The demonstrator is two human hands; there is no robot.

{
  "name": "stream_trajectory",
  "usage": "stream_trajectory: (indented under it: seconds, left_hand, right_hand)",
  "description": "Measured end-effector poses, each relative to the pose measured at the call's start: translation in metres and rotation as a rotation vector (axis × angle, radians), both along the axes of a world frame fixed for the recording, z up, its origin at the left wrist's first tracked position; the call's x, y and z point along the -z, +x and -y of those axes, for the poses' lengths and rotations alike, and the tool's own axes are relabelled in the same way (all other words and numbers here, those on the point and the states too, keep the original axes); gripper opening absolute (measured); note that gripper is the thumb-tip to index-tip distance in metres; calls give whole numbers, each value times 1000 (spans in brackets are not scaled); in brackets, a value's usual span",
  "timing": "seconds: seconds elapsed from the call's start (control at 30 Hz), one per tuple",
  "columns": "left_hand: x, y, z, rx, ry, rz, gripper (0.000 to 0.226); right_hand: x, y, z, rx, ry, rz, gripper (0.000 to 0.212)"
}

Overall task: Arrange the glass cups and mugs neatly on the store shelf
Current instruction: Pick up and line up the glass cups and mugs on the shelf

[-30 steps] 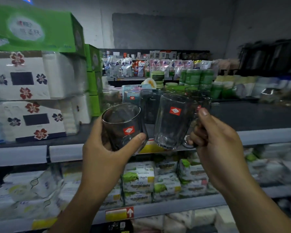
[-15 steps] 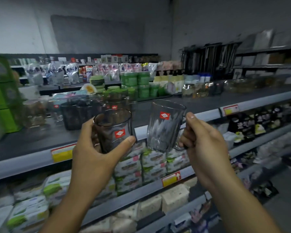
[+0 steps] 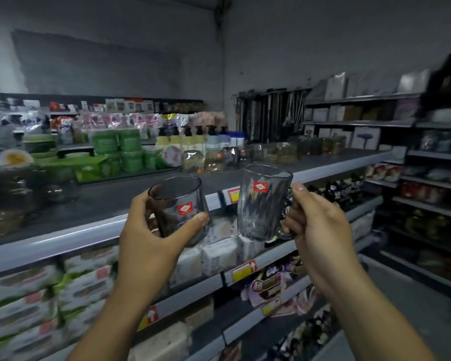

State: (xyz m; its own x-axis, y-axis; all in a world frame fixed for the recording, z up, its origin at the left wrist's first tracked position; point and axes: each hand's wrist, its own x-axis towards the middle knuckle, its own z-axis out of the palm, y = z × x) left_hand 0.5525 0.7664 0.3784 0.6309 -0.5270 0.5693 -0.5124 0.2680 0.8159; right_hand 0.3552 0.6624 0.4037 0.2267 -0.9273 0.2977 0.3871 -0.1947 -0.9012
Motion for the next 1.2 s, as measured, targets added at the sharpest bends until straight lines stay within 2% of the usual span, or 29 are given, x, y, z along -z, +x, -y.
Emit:
stream_trajectory:
  seconds: [0.2, 0.33, 0.47, 0.57, 0.77, 1.0, 1.2]
  left_hand:
    - [-1, -41, 106, 80, 11, 13, 76]
    - [0, -54, 180, 129, 0, 23, 81]
    - [-7, -59, 256, 141, -46, 35, 71]
    - [-21, -55, 312, 140, -74, 22, 72]
    - [-30, -47, 401, 115, -76, 70, 72]
    - [-28, -43, 462, 37, -4, 67, 70]
    - [-20, -31, 498, -74, 78, 92, 75]
  right_hand:
    - [1, -36, 92, 47, -8, 20, 46]
    - [0, -47, 150, 44, -21, 14, 58]
    - [-5, -51, 220, 73, -34, 14, 52]
    - [-15, -50, 277, 88, -43, 25, 42]
    - [-26, -47, 375, 102, -76, 12, 39]
    - [-25, -29, 471, -11, -89, 5, 39]
    - [-23, -12, 539, -193, -83, 25, 36]
